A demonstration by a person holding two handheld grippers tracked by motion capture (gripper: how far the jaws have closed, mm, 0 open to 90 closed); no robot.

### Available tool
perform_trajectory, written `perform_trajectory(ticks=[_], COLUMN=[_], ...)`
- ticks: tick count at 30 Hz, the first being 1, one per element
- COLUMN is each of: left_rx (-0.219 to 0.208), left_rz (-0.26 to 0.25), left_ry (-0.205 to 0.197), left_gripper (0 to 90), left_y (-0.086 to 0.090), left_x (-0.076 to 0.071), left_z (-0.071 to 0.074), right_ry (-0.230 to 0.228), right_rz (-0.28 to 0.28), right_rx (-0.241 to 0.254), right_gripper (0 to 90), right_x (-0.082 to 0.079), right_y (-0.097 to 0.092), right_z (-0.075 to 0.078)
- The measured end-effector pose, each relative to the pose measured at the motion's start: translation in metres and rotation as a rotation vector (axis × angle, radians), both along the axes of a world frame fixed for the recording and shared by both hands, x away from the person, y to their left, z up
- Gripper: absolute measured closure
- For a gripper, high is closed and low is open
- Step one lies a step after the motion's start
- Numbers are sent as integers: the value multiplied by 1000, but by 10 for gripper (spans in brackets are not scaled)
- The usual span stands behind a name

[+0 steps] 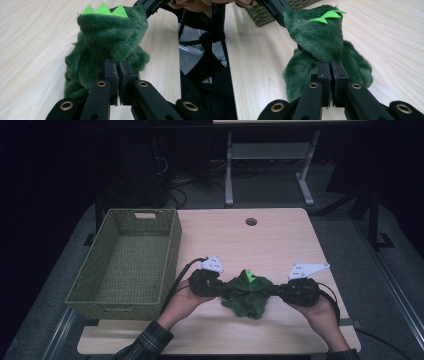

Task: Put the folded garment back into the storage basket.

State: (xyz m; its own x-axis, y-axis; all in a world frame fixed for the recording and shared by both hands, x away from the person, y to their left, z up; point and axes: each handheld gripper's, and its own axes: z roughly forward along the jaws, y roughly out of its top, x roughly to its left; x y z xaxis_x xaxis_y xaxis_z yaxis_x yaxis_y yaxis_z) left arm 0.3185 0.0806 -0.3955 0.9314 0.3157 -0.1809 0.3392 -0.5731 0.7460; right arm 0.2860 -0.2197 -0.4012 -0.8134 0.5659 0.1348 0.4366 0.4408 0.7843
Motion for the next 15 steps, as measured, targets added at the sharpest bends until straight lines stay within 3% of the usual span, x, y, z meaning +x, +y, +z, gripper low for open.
perform_trajectory(ticks=[7,15], left_rx=[37,108], left_rz=[-36,-76], left_ry=[22,55], left_gripper=[867,867], left_y=[-6,-16], left_x=[-13,-18], left_z=[-18,-40], right_ry=[39,101], right_rz=[15,31], right_rx=[4,-41], right_gripper=[864,864], right_x=[-15,-27], right_y=[0,3], right_z=[-13,-35])
